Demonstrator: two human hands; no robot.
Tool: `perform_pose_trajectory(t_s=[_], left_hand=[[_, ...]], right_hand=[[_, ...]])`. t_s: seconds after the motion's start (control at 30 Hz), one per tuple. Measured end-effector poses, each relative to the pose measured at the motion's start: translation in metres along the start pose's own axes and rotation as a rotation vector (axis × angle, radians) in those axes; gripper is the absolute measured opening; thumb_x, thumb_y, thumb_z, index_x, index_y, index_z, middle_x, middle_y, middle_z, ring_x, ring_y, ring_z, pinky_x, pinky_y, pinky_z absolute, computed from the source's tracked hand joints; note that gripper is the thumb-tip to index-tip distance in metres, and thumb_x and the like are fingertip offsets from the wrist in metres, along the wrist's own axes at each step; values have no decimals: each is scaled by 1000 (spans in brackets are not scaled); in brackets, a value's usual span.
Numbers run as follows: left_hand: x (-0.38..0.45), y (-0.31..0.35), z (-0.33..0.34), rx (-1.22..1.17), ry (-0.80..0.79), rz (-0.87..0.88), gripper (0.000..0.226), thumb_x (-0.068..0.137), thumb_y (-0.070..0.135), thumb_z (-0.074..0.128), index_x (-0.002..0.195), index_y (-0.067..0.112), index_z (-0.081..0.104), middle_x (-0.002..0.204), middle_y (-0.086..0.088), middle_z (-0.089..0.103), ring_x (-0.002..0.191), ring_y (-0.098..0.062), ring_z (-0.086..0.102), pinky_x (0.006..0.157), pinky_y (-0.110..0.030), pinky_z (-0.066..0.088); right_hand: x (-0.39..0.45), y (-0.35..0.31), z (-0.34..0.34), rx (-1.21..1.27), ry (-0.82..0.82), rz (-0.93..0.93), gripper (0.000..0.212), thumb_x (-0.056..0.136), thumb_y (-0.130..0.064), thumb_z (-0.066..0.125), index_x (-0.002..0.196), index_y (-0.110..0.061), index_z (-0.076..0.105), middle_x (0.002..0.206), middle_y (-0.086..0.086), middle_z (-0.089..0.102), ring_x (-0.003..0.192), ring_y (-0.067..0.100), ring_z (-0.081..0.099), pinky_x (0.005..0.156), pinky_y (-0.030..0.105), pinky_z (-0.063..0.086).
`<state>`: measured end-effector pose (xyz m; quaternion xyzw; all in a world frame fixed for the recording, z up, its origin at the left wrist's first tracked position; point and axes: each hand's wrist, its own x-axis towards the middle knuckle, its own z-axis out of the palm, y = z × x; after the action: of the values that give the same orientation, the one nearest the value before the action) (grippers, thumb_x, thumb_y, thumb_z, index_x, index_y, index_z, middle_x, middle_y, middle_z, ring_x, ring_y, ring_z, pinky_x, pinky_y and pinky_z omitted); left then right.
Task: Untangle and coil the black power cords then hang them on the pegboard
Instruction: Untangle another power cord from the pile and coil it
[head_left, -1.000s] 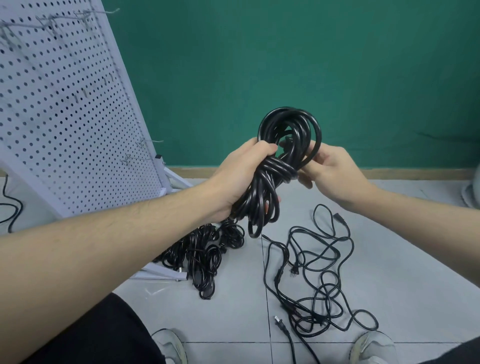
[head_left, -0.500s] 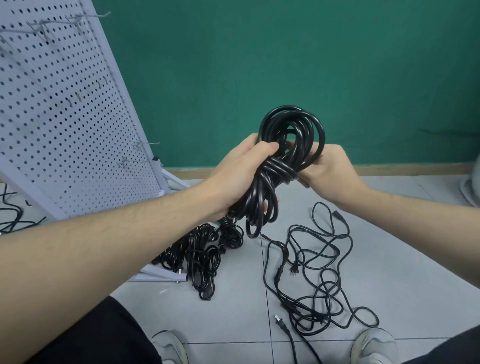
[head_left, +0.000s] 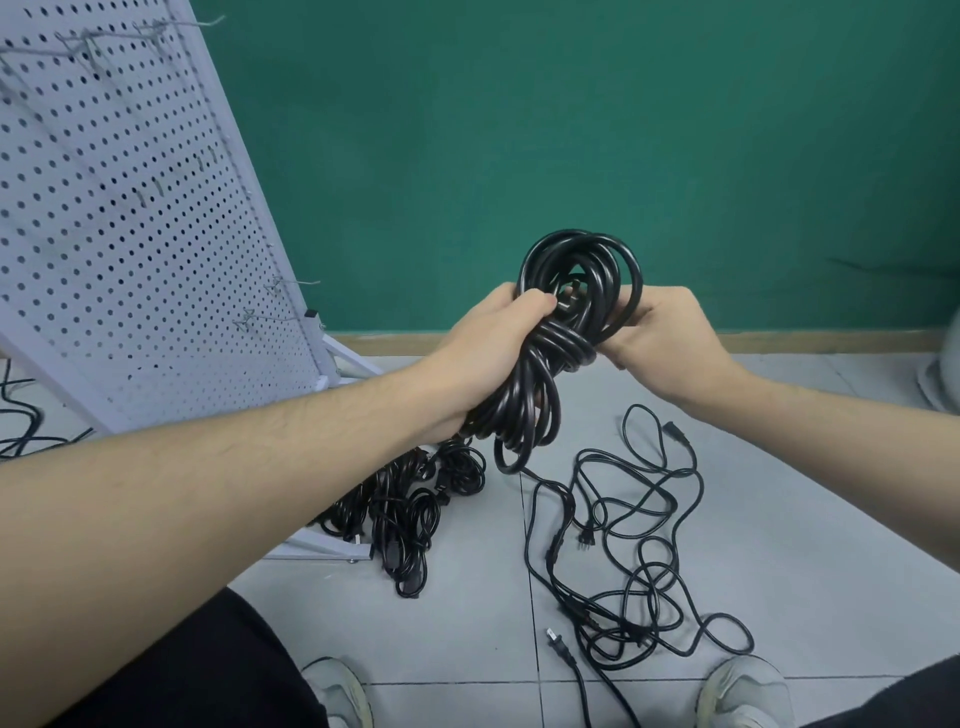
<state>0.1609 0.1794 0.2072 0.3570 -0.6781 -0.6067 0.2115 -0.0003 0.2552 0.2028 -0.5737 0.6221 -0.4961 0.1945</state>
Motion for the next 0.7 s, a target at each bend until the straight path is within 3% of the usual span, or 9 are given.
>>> perform_pose_trajectory(t_s=[0.13, 0.2, 0.3, 0.37, 0.43, 0.53, 0.7], left_hand=[[1, 4, 4, -27, 11, -45, 42, 92, 44, 51, 112, 7, 57, 95, -17, 67, 75, -27, 61, 75, -46, 54], [2, 6, 0, 13, 29, -41, 37, 95, 43, 50, 106, 8, 57, 91, -9, 60, 74, -22, 55, 73, -40, 49], [2, 5, -6, 114, 65, -41, 25, 101, 41, 46, 97, 16, 51, 87, -2, 54, 76, -19, 52, 71, -36, 44], [3, 0, -7, 170, 87, -39, 30, 101, 44, 45, 98, 15, 52, 89, -4, 57, 80, -22, 55, 74, -38, 45], [4, -3, -4, 242, 106, -20, 37, 100, 46, 44, 106, 11, 55, 101, -8, 64, 93, -26, 62, 82, -39, 47], [3, -4, 4, 290, 112, 12, 36, 101, 46, 43, 112, 14, 57, 108, -4, 67, 103, -21, 62, 86, -36, 46], [5, -2, 12, 215, 125, 6, 39, 98, 51, 44, 109, 16, 58, 106, -4, 66, 102, -23, 64, 96, -43, 50]], right_hand=[[-2, 0, -4, 56, -10, 11, 50, 85, 11, 65, 66, -35, 71, 54, -15, 64, 49, -1, 52, 52, 13, 43], [-2, 2, -5, 96, -78, 35, 49, 85, 9, 65, 68, -36, 76, 65, -8, 70, 57, 4, 56, 59, 19, 46], [-5, 8, -5, 227, -274, 163, 20, 80, -16, 67, 91, -30, 76, 89, -2, 71, 83, 10, 61, 74, 26, 47], [-7, 10, -4, 420, -393, 307, 29, 76, -30, 67, 104, -25, 71, 101, 0, 70, 91, 13, 62, 80, 29, 49], [-7, 10, 2, 437, -334, 362, 32, 82, -39, 68, 108, -19, 68, 100, 2, 72, 86, 17, 65, 79, 32, 48], [-6, 5, 10, 336, -128, 353, 14, 93, -35, 68, 97, -21, 71, 85, 1, 72, 74, 18, 63, 79, 36, 43], [-4, 2, 13, 449, 4, 365, 18, 95, -33, 65, 99, -16, 68, 90, 5, 67, 85, 22, 57, 85, 40, 41]])
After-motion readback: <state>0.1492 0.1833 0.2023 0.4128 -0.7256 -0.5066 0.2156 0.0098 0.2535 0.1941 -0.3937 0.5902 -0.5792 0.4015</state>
